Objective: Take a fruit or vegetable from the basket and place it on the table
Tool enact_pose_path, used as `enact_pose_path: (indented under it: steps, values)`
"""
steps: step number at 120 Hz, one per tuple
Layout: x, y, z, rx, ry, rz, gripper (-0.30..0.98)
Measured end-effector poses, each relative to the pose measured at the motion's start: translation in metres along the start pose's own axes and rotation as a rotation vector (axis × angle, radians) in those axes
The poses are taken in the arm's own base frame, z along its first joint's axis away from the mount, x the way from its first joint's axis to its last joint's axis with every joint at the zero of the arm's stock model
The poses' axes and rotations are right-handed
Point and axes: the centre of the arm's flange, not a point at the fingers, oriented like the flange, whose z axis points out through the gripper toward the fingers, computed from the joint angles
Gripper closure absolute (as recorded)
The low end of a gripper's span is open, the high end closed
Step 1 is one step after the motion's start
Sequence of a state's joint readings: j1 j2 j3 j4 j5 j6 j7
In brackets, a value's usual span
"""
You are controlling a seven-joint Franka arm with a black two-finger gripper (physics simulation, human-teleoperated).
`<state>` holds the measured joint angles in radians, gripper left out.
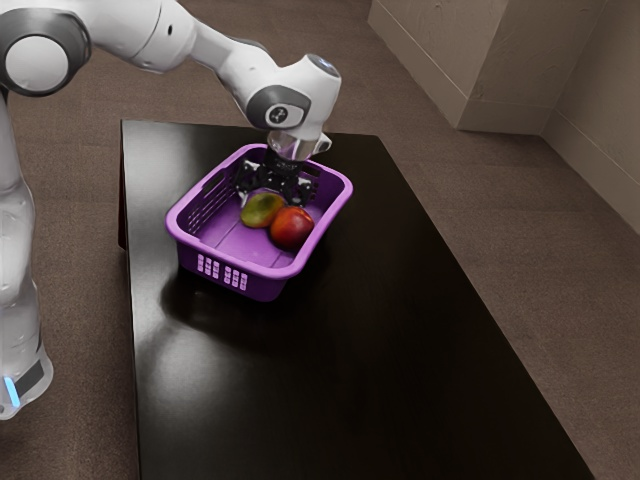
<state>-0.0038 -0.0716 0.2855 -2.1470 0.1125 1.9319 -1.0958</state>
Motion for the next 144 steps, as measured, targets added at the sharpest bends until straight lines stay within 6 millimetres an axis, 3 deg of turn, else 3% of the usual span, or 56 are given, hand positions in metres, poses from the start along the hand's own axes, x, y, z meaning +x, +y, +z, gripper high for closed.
enact_pose_path:
  steps: [15, 34, 50, 73, 88, 101, 113, 126, 144]
  values:
    - [0.001, -0.001, -0.001, 0.007, -0.001, -0.006, 0.29]
    - [0.004, -0.002, -0.010, -0.003, 0.004, -0.014, 0.28]
    - [0.011, -0.003, -0.034, -0.033, 0.019, -0.028, 0.27]
    - [0.010, -0.003, -0.089, -0.093, 0.055, -0.027, 0.28]
    - [-0.031, 0.005, -0.124, -0.125, 0.079, 0.043, 0.28]
    - [-0.056, -0.007, -0.163, -0.168, 0.100, 0.070, 0.28]
    - [-0.091, -0.010, -0.186, -0.185, 0.120, 0.118, 0.27]
    - [-0.148, 0.001, -0.199, -0.189, 0.136, 0.203, 0.27]
    - [-0.223, 0.013, -0.199, -0.184, 0.127, 0.309, 0.27]
